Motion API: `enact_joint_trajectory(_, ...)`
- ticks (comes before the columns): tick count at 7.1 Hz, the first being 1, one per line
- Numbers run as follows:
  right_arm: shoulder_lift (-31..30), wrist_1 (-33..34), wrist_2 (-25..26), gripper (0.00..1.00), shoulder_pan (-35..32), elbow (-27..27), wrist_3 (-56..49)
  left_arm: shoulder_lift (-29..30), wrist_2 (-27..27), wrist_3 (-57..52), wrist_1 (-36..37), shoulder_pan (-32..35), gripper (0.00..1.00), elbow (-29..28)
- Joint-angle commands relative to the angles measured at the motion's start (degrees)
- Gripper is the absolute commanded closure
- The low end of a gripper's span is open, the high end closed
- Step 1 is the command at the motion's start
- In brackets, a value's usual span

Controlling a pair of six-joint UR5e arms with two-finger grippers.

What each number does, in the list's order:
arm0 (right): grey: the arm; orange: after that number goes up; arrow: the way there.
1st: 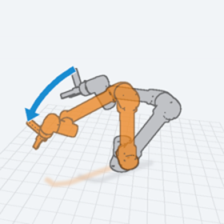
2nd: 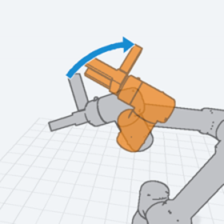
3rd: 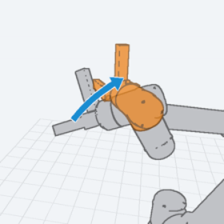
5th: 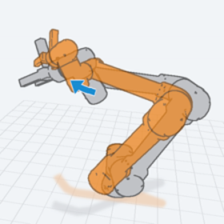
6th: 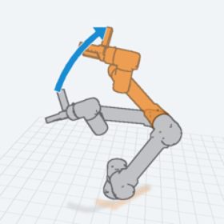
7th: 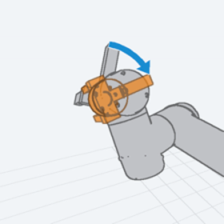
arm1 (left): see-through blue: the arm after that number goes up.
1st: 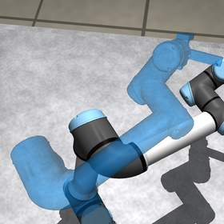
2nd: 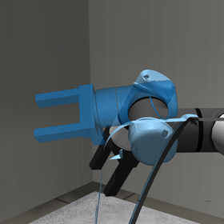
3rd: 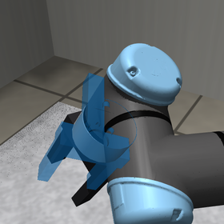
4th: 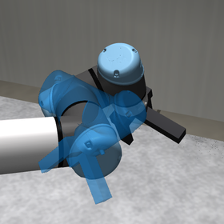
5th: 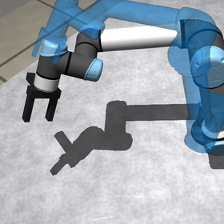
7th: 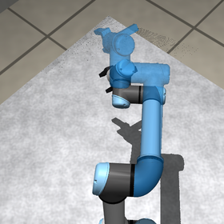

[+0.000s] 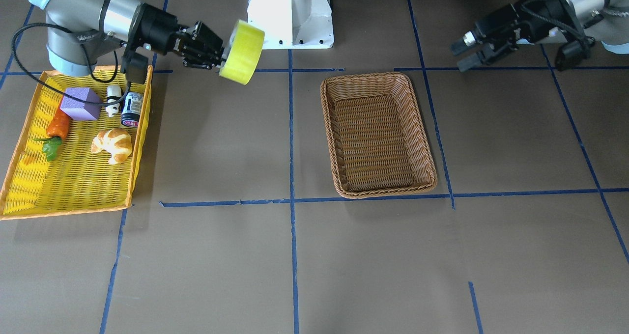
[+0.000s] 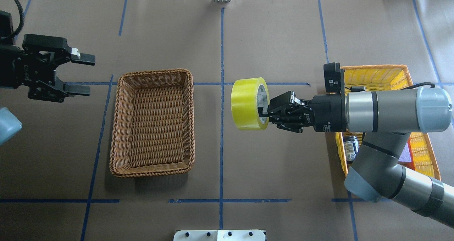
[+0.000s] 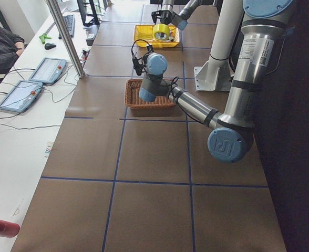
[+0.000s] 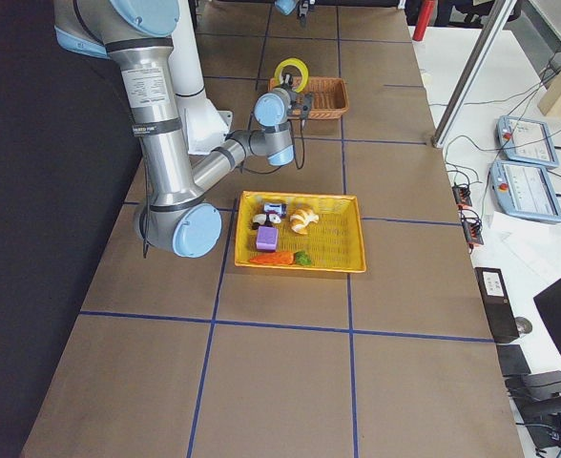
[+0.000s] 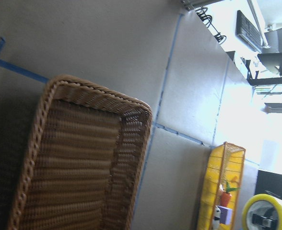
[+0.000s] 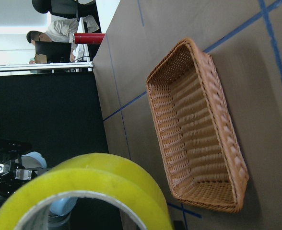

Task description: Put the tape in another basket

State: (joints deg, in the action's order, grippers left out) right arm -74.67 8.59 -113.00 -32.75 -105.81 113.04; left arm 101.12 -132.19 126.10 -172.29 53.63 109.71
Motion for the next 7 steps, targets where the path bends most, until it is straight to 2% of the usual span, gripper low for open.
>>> enact_joint_trajectory(1, 0.31, -0.07, 1.03, 0.99, 5.13, -3.95, 0.34, 1.7, 6.68, 4.94, -0.24, -7.38, 0.0, 4.19)
enact_joint_trajectory(4, 3.12, -1.03, 1.11, 0.99, 8.84, -4.14, 0.78, 6.26, 6.86, 8.18, -0.15, -10.12, 0.0, 4.38)
enact_joint_trajectory(6, 4.88, -1.21, 2.07, 0.99, 9.98, -3.79, 0.78, 7.24, 7.9, 9.08, -0.15, -11.87, 0.0, 4.37)
enact_joint_trajectory(7, 4.97, -1.3, 2.43, 0.99, 10.08, -3.88, 0.78, 7.33, 13.83, 9.77, -0.76, -14.84, 0.0, 4.64)
